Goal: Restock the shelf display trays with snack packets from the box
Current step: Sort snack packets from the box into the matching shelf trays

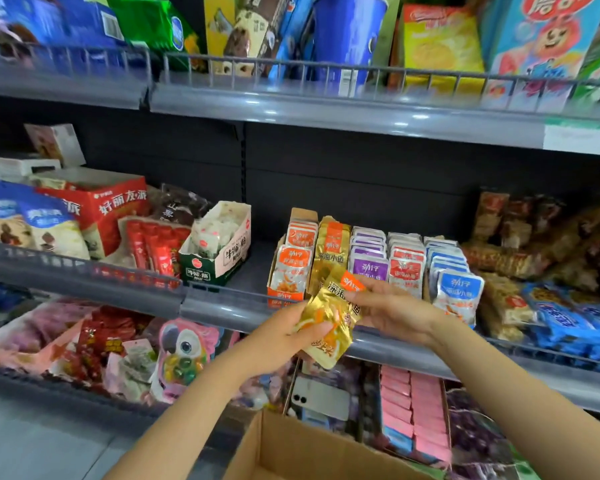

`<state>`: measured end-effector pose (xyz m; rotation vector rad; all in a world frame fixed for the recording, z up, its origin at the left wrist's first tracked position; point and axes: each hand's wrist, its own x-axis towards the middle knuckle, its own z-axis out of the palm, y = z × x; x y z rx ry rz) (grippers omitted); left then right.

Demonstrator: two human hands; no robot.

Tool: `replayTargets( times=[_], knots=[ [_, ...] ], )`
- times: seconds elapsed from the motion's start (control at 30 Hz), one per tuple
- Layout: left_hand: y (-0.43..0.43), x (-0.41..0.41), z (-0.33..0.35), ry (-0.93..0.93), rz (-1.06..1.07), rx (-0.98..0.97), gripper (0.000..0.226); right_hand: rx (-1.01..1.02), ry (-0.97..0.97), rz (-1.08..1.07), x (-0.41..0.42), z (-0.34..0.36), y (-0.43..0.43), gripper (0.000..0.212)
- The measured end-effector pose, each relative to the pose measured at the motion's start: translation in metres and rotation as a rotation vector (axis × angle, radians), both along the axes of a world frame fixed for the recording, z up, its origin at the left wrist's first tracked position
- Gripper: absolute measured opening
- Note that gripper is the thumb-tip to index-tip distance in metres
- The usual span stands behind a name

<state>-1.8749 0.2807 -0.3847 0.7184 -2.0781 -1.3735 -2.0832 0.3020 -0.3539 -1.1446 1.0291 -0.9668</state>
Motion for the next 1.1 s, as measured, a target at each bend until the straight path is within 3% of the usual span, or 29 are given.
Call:
replayTargets(
  times=[0.17,0.23,0.33,0.43,0.63,0.93,1.1],
  knots=[
    [-0.037,-0.011,0.014,-0.032,-0.009,0.001,0.01,-0.08,0.328,-0.054,-0.016,0.027,-0.031,0.064],
    [-0.055,-0.018,0.014,-0.005,0.06,0.003,0.02,-0.128,0.404,-0.127,-0.019,0.036,-0.045,0.063],
    [-0.088,-0.024,0.004,-0.042,0.288,-0.218,0.053,-0.211,0.489,-0.278,-0.024,0.052,-0.065,0.059],
    [-0.11,-0.025,-0.009,-0.149,0.449,-0.452,0.066,-0.301,0.651,-0.366,-0.026,0.061,-0.087,0.058],
    [-0.122,-0.026,-0.039,-0.29,0.424,-0.587,0.081,-0.331,1.015,-0.323,-0.023,0.034,-0.134,0.062],
    [-0.129,-0.028,-0.052,-0.329,0.445,-0.682,0.079,-0.337,1.475,-0.253,-0.018,0.01,-0.154,0.067],
    [-0.125,-0.03,-0.05,-0.363,0.459,-0.683,0.078,-0.335,1.482,-0.239,-0.019,0.009,-0.154,0.065]
  ],
)
